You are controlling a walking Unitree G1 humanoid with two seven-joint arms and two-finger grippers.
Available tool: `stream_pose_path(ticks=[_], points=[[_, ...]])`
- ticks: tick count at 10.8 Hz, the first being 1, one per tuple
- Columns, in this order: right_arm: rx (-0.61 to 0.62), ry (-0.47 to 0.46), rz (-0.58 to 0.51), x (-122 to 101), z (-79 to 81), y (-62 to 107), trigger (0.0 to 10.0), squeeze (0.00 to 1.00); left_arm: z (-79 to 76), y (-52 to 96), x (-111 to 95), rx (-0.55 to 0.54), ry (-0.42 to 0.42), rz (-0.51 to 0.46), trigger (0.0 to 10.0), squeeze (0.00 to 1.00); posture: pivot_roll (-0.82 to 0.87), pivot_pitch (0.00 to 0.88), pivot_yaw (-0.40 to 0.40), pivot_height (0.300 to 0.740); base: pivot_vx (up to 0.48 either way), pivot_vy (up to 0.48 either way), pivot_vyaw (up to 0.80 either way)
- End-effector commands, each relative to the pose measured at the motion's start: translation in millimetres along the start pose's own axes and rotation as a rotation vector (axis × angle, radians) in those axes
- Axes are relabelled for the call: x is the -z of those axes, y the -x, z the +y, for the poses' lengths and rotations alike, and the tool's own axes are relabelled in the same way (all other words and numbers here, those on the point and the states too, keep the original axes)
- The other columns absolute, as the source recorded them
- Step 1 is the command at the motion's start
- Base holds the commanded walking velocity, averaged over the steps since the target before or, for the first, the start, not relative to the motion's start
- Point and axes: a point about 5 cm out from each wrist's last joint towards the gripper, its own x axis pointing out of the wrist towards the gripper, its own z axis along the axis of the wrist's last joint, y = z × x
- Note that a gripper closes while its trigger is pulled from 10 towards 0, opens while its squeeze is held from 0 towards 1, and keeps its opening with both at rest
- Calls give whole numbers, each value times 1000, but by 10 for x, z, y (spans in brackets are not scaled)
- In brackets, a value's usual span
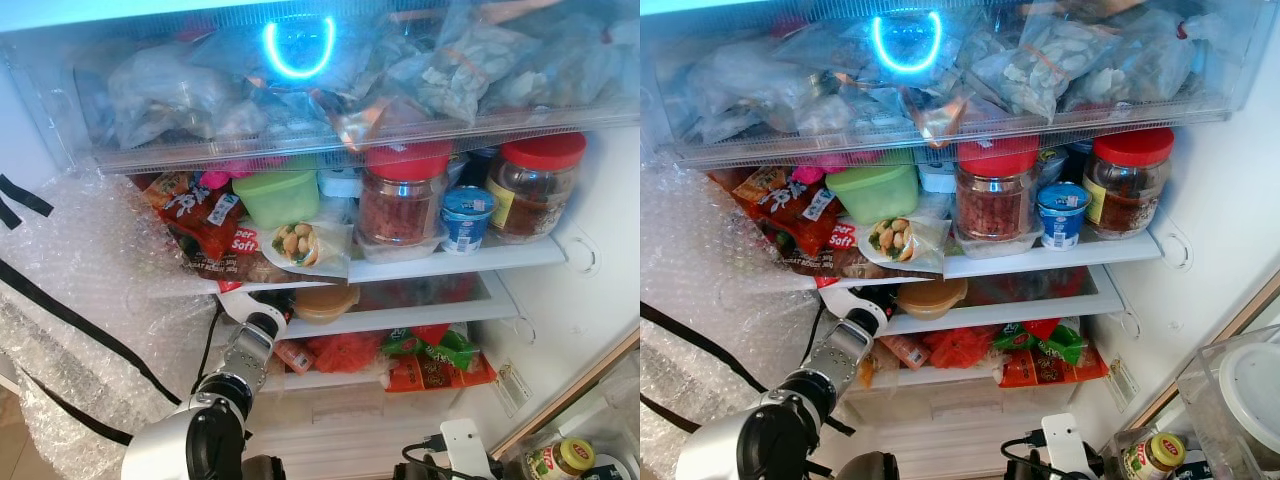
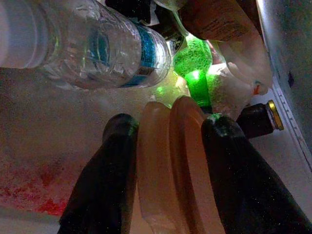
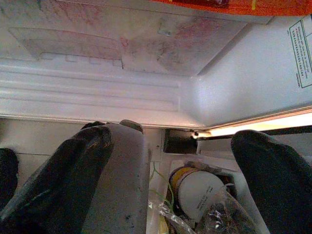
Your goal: Restocking fridge
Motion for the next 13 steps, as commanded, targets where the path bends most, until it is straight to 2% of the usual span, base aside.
stream_pose_path(ticks=[1, 4, 5, 6, 9, 11, 13], points=[[-9, 2, 67, 178, 24, 38, 10000, 0, -47, -40, -81, 1, -15, -23, 10000, 1000, -97, 6, 72, 635, 0, 0, 0], [-9, 2, 67, 175, 22, 37, 10000, 0, -18, -22, -66, -2, -31, -10, 10000, 1000, -92, 4, 72, 635, 0, 0, 0], [-12, 2, 66, 171, 25, 36, 10000, 0, -14, -14, -38, 11, -57, 19, 10000, 0, -95, 4, 73, 635, 0, 0, 0], [-11, 0, 67, 170, 25, 36, 10000, 0, 11, 10, -3, 27, -129, 56, 10000, 0, -91, 3, 74, 635, 0, 0, 0], [-14, 3, 66, 165, 27, 34, 10000, 0, 85, 54, -30, 29, -157, 62, 10000, 0, -86, 5, 72, 635, 0, 0, 0], [-11, 2, 65, 166, 25, 35, 10000, 0, 110, 89, -26, 65, -207, 72, 10000, 0, -86, 6, 72, 635, 0, 0, 0], [-12, 3, 65, 166, 25, 35, 10000, 0, 134, 122, -8, 88, -198, 74, 10000, 0, -85, 8, 72, 635, 0, 0, 0]])
